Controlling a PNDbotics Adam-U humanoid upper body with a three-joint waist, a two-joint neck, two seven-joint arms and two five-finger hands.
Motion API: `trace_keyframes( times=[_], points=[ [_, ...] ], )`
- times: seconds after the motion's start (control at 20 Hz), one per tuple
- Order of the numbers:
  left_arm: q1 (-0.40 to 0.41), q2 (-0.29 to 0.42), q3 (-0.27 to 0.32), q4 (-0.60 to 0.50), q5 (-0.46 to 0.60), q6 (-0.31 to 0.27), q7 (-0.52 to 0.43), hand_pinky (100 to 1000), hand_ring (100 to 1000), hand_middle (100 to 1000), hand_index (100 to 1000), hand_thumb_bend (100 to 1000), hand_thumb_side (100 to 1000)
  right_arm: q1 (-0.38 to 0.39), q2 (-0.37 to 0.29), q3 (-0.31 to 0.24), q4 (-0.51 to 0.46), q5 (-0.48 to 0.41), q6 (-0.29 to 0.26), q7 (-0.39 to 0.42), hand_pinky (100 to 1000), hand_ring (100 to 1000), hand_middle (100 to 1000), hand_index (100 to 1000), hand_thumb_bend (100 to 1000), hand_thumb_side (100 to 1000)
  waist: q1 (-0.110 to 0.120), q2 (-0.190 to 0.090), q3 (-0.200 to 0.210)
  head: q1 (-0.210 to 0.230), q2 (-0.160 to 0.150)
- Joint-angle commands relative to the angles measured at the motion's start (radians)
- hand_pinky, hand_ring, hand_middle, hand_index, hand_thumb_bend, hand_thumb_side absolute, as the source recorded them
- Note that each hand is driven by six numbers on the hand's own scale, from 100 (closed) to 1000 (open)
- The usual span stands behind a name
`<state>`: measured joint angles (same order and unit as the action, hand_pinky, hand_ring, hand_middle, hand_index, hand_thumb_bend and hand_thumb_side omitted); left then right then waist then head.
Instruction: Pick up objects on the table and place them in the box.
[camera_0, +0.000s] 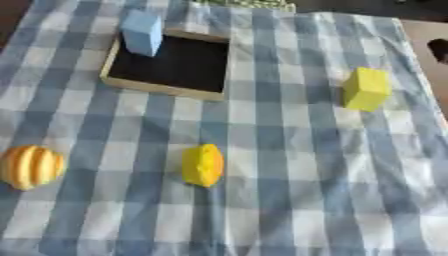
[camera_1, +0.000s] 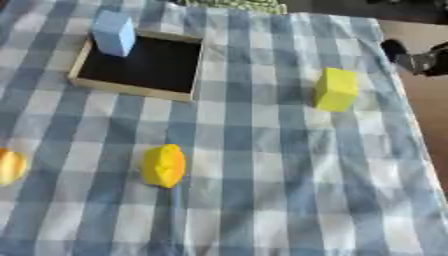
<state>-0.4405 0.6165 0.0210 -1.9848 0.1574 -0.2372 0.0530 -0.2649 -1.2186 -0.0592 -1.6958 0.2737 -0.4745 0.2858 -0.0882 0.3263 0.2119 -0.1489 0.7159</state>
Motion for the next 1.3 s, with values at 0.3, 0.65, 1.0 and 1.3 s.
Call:
trace_keyframes(
  times=[0.3, 0.65, 1.0, 1.3],
  points=[
    [-0.012, 0.03, 0.0, -0.015, 0.005, 0.002, -0.009, 933, 738, 688, 867, 100, 561, -0.019, -0.057, 0.021, 0.026, -0.013, -0.013, 0.064, 929, 989, 837, 925, 100, 303, -0.003, -0.024, 0.001, -0.004, -0.011],
    [-0.015, 0.027, -0.004, -0.015, 0.01, 0.004, -0.015, 934, 738, 688, 867, 100, 561, -0.015, -0.066, 0.066, 0.038, -0.08, 0.049, 0.085, 964, 1000, 816, 941, 100, 311, -0.004, -0.026, 0.006, -0.009, -0.014],
    [-0.017, 0.021, -0.008, -0.015, 0.014, 0.007, -0.021, 934, 739, 688, 866, 100, 561, -0.033, -0.059, 0.118, 0.049, -0.088, 0.128, 0.104, 1000, 1000, 812, 964, 100, 309, -0.006, -0.025, 0.012, -0.016, -0.013],
    [-0.02, 0.016, -0.009, -0.015, 0.018, 0.01, -0.025, 935, 739, 688, 867, 100, 561, -0.058, -0.045, 0.149, 0.071, -0.115, 0.172, 0.133, 1000, 1000, 824, 969, 100, 542, -0.006, -0.023, 0.018, -0.02, -0.012]
  ],
)
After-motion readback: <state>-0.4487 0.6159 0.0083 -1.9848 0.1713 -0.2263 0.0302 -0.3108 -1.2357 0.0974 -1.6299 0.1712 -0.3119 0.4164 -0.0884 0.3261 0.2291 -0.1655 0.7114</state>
